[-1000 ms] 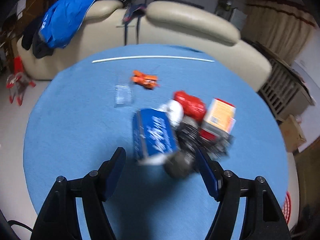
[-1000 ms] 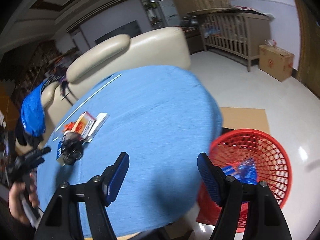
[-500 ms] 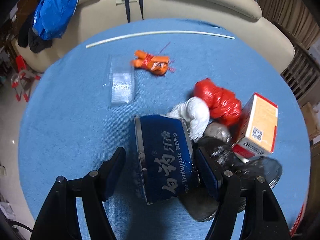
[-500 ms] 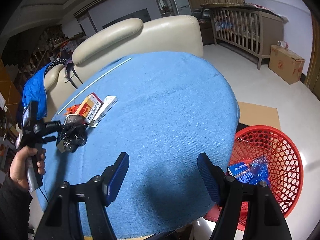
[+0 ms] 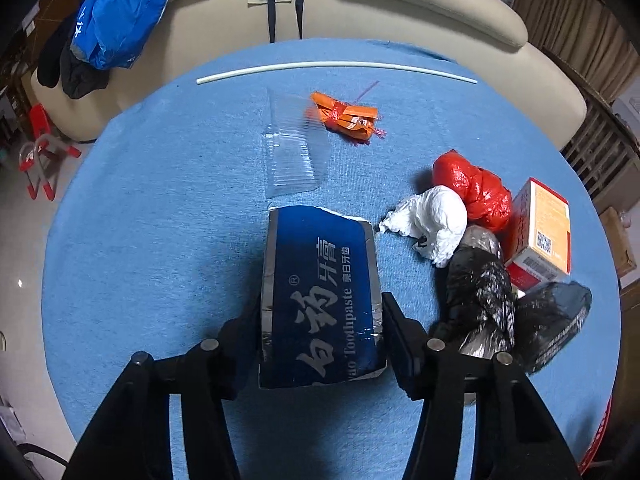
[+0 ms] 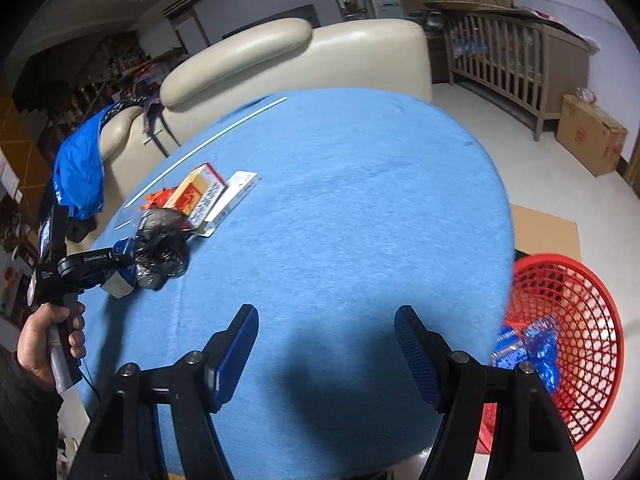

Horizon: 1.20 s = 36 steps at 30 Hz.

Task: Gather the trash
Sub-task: 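Move the right tool back to the table toward the black plastic bags, then grasp the black plastic bags with the right tool and lift them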

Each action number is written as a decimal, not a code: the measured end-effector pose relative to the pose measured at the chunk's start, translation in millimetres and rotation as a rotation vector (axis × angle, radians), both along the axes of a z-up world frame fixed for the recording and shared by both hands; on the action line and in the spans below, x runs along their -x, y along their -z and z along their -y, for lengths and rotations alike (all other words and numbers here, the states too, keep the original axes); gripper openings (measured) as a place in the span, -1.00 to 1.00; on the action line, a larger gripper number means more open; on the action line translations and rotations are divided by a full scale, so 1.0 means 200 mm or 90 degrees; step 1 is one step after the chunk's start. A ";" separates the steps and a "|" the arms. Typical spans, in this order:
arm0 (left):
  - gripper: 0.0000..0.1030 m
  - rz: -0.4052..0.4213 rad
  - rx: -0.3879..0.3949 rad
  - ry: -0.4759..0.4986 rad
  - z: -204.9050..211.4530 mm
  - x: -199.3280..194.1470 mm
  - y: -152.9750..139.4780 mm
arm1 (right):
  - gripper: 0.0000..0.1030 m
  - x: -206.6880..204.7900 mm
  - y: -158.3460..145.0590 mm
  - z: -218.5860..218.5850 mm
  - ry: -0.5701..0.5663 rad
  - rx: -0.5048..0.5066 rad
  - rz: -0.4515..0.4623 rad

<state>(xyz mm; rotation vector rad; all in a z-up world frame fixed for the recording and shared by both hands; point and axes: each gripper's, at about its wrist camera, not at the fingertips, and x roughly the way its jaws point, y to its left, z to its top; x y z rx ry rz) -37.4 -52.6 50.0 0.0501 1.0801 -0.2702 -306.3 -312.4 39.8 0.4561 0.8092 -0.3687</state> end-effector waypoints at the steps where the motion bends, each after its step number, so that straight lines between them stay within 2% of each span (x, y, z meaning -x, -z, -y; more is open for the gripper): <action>1: 0.12 0.004 0.000 0.006 -0.01 0.01 -0.01 | 0.44 -0.02 0.00 -0.01 -0.007 0.001 -0.001; 6: 0.12 0.024 -0.003 0.013 -0.07 0.07 -0.04 | 0.44 -0.22 -0.02 -0.15 -0.070 -0.011 0.002; 13: 0.12 0.029 0.002 0.004 -0.18 0.15 -0.05 | 0.44 -0.68 0.04 -0.44 -0.172 -0.055 0.003; 18: 0.12 0.017 0.012 -0.012 -0.26 0.18 -0.02 | 0.44 -0.99 0.10 -0.60 -0.195 -0.028 -0.009; 24: 0.12 0.007 0.025 -0.029 -0.33 0.20 0.00 | 0.44 -1.22 0.20 -0.69 -0.186 -0.016 -0.055; 26: 0.12 0.005 0.028 -0.032 -0.35 0.21 0.01 | 0.35 -1.26 0.23 -0.71 -0.191 -0.017 -0.067; 27: 0.12 0.004 0.030 -0.034 -0.36 0.21 0.01 | -0.07 -1.27 0.25 -0.72 -0.196 -0.013 -0.071; 28: 0.12 0.004 0.031 -0.034 -0.36 0.21 0.01 | -0.15 -1.29 0.26 -0.74 -0.202 -0.017 -0.080; 36: 0.12 0.007 0.037 -0.038 -0.38 0.23 0.00 | -0.19 -1.24 0.24 -0.77 -0.229 -0.027 -0.072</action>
